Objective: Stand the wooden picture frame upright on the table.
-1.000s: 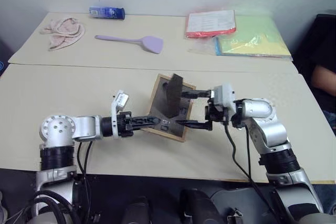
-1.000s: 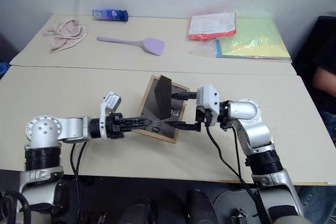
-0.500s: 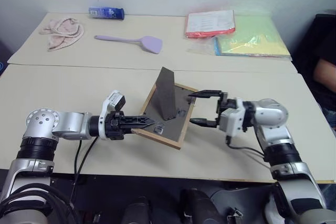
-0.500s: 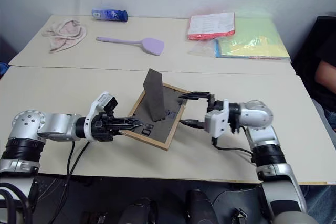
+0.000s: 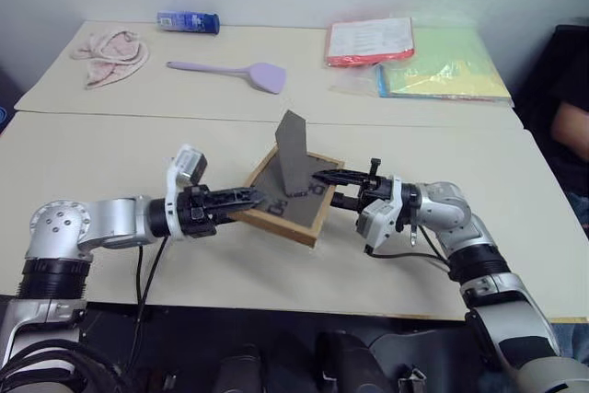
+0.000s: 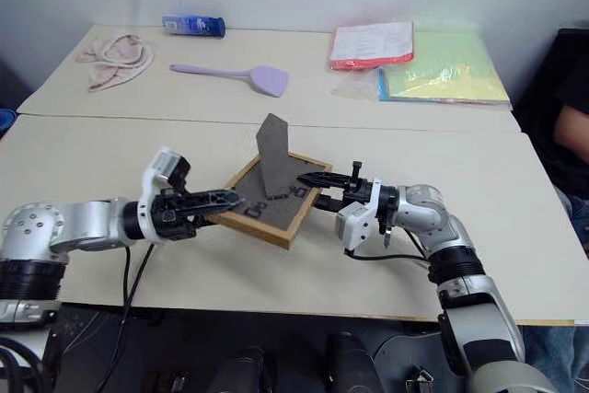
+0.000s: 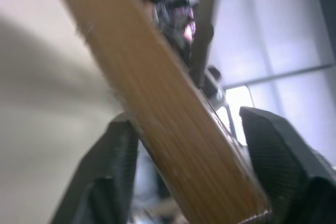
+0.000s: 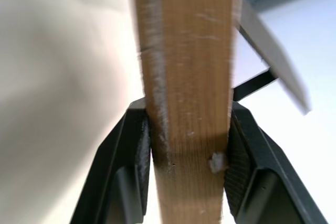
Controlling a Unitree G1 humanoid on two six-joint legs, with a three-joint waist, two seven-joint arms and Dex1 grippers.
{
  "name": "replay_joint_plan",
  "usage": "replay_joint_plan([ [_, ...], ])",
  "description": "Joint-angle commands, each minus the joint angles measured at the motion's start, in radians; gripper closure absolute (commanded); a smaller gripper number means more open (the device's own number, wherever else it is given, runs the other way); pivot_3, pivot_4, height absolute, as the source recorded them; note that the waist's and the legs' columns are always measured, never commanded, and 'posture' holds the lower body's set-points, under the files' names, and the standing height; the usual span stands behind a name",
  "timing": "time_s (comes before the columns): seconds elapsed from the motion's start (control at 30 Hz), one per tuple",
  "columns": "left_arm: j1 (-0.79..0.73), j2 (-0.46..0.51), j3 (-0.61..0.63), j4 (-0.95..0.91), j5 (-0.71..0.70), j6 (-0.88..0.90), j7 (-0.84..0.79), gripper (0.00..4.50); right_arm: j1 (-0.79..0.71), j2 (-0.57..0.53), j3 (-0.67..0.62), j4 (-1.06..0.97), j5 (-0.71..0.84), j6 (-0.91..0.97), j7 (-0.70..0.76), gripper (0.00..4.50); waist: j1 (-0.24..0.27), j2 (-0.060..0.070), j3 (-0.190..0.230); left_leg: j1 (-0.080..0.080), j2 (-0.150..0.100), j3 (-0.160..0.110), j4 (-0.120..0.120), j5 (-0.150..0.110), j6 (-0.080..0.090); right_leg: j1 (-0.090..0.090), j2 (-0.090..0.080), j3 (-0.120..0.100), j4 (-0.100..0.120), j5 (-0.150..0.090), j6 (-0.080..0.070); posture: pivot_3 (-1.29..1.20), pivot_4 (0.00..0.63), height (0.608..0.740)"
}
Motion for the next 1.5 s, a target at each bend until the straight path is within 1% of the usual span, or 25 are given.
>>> replay_joint_plan([
  [0.03,0.04,0.054,0.199,-0.046,-0.03,-0.139,0.037,0.92,0.012,-0.018,0.018,-0.029,0.114,0.037,-0.015,3.25,-0.006,0.0,0.0,0.0,0.0,0.0,0.0,0.0,0.0,0.0,0.0,0.0,0.0,0.0,0.0,0.0,0.15,0.74],
  [0.1,0.073,0.103,0.303,-0.091,0.132,-0.196,-0.103,0.92,0.04,-0.019,0.053,-0.071,0.264,0.133,0.066,3.25,-0.005,0.0,0.0,0.0,0.0,-0.001,0.0,0.0,0.0,0.0,0.0,-0.001,-0.001,-0.001,-0.001,0.0,0.15,0.74],
  [0.13,0.112,0.133,0.324,-0.149,0.273,-0.26,-0.236,0.92,0.074,-0.011,0.071,-0.128,0.4,0.258,0.15,3.25,-0.006,0.0,0.0,0.0,0.0,-0.001,0.0,0.0,0.0,0.0,0.0,-0.001,-0.001,-0.001,-0.001,0.0,0.15,0.74],
  [0.17,0.14,0.153,0.333,-0.188,0.375,-0.307,-0.334,0.92,0.098,-0.006,0.083,-0.171,0.497,0.351,0.211,3.25,-0.006,0.001,0.0,0.0,0.0,-0.001,0.0,0.0,0.0,0.0,0.0,-0.001,0.0,-0.001,-0.001,0.0,0.15,0.74],
  [0.2,0.157,0.162,0.328,-0.211,0.439,-0.343,-0.399,0.92,0.112,-0.005,0.086,-0.201,0.555,0.414,0.252,3.25,-0.005,0.001,0.001,0.0,0.0,-0.001,-0.002,0.0,0.0,0.001,0.001,-0.001,0.0,-0.001,-0.001,0.0,0.15,0.74],
  [0.23,0.215,0.187,0.287,-0.252,0.598,-0.452,-0.487,0.76,0.146,-0.003,0.086,-0.29,0.688,0.619,0.284,3.25,-0.003,0.002,0.001,0.0,0.0,-0.001,-0.002,0.0,0.0,0.001,0.0,-0.001,-0.001,-0.001,-0.001,0.0,0.15,0.74],
  [0.3,0.319,0.214,0.205,-0.301,0.856,-0.646,-0.641,0.38,0.196,-0.007,0.085,-0.426,0.886,0.95,0.313,3.25,0.006,0.004,0.002,0.0,0.0,0.0,-0.001,0.0,0.0,0.001,0.0,-0.001,-0.001,-0.001,-0.001,0.0,0.15,0.74],
  [0.33,0.361,0.21,0.166,-0.318,0.966,-0.743,-0.702,0.03,0.218,-0.015,0.086,-0.485,0.965,1.113,0.307,3.25,0.009,0.005,0.002,0.0,-0.001,0.0,-0.002,0.0,0.0,0.001,0.0,-0.001,-0.001,-0.001,-0.001,0.0,0.15,0.74],
  [0.37,0.391,0.203,0.134,-0.329,1.039,-0.816,-0.754,0.0,0.232,-0.015,0.08,-0.517,1.001,1.198,0.297,3.25,0.01,0.005,0.002,0.0,-0.001,0.0,-0.002,0.0,0.0,0.001,0.0,-0.001,-0.001,-0.001,-0.001,0.0,0.15,0.74],
  [0.43,0.416,0.177,0.098,-0.332,1.14,-0.931,-0.819,0.0,0.25,-0.009,0.059,-0.562,1.036,1.318,0.272,3.25,0.012,0.005,0.002,0.0,0.0,0.0,-0.002,-0.001,0.0,0.0,-0.001,-0.001,-0.004,-0.001,-0.002,0.0,0.15,0.74],
  [0.53,0.455,0.134,0.05,-0.344,1.257,-1.048,-0.876,0.0,0.296,0.001,0.05,-0.55,1.031,1.445,0.242,3.25,0.012,0.005,0.002,-0.001,0.0,-0.001,-0.003,-0.002,0.001,-0.001,-0.002,-0.001,-0.005,-0.001,-0.002,0.0,0.15,0.74],
  [0.73,0.436,0.096,0.052,-0.314,1.306,-1.078,-0.917,0.0,0.322,0.033,0.03,-0.474,0.938,1.439,0.265,3.25,0.01,0.006,0.002,-0.001,0.0,0.0,-0.005,-0.002,0.002,-0.001,-0.002,-0.001,-0.007,-0.001,-0.002,0.0,0.15,0.74],
  [0.87,0.415,0.088,0.062,-0.289,1.314,-1.07,-0.927,0.0,0.331,0.032,0.051,-0.419,0.844,1.37,0.314,3.25,0.01,0.006,0.002,0.0,0.0,0.0,-0.005,-0.002,0.003,-0.001,-0.002,-0.001,-0.006,-0.001,-0.002,0.0,0.15,0.74],
  [1.0,0.408,0.081,0.069,-0.277,1.329,-1.073,-0.931,0.0,0.328,0.036,0.017,-0.433,0.886,1.44,0.337,3.25,0.009,0.005,0.002,0.001,0.0,0.0,-0.005,-0.003,0.003,0.0,-0.002,-0.001,-0.006,-0.001,-0.002,0.0,0.15,0.74],
  [1.07,0.411,0.081,0.076,-0.268,1.333,-1.074,-0.935,0.0,0.326,0.034,0.001,-0.462,0.88,1.404,0.36,2.53,0.01,0.005,0.002,0.001,0.0,0.0,-0.005,-0.003,0.003,0.0,-0.002,-0.001,-0.005,-0.001,-0.002,0.0,0.15,0.74],
  [1.13,0.42,0.082,0.084,-0.256,1.341,-1.082,-0.941,0.0,0.33,0.022,-0.01,-0.499,0.865,1.381,0.387,1.97,0.01,0.005,0.002,0.0,0.0,0.0,-0.005,-0.003,0.003,0.0,-0.002,-0.001,-0.006,-0.001,-0.001,0.0,0.15,0.74],
  [1.23,0.447,0.083,0.101,-0.235,1.364,-1.104,-0.95,0.0,0.349,-0.016,-0.048,-0.563,0.867,1.385,0.413,0.92,0.01,0.005,0.002,-0.001,0.0,0.0,-0.005,-0.003,0.004,-0.001,-0.002,-0.001,-0.006,-0.001,-0.001,0.0,0.15,0.74],
  [1.3,0.473,0.081,0.12,-0.225,1.378,-1.114,-0.95,0.0,0.386,-0.076,-0.072,-0.612,0.85,1.361,0.458,0.2,0.011,0.005,0.002,0.0,0.0,0.0,-0.005,-0.003,0.004,0.0,-0.002,-0.001,-0.007,-0.001,-0.001,0.0,0.15,0.74],
  [1.33,0.491,0.079,0.13,-0.225,1.384,-1.119,-0.949,0.0,0.409,-0.104,-0.09,-0.631,0.842,1.34,0.478,0.06,0.011,0.005,0.002,0.0,0.0,0.0,-0.006,-0.003,0.004,0.0,-0.002,-0.001,-0.007,-0.001,-0.001,0.0,0.15,0.74],
  [1.37,0.515,0.079,0.14,-0.228,1.402,-1.128,-0.938,0.0,0.439,-0.146,-0.115,-0.635,0.812,1.277,0.509,0.06,0.012,0.005,0.002,0.0,0.0,0.0,-0.006,-0.003,0.004,0.0,-0.002,-0.001,-0.007,-0.001,-0.001,0.0,0.15,0.74],
  [1.43,0.555,0.079,0.155,-0.238,1.431,-1.153,-0.929,0.0,0.479,-0.195,-0.152,-0.613,0.752,1.138,0.55,0.06,0.014,0.005,0.002,0.0,-0.001,0.0,-0.006,-0.004,0.005,0.0,-0.002,-0.001,-0.008,-0.001,-0.001,0.0,0.15,0.74],
  [1.5,0.603,0.076,0.18,-0.243,1.439,-1.168,-0.936,0.0,0.516,-0.239,-0.192,-0.552,0.699,0.985,0.591,0.06,0.013,0.005,0.002,0.0,-0.001,0.001,-0.006,-0.004,0.005,0.001,-0.002,-0.001,-0.009,0.0,-0.001,0.0,0.15,0.74],
])
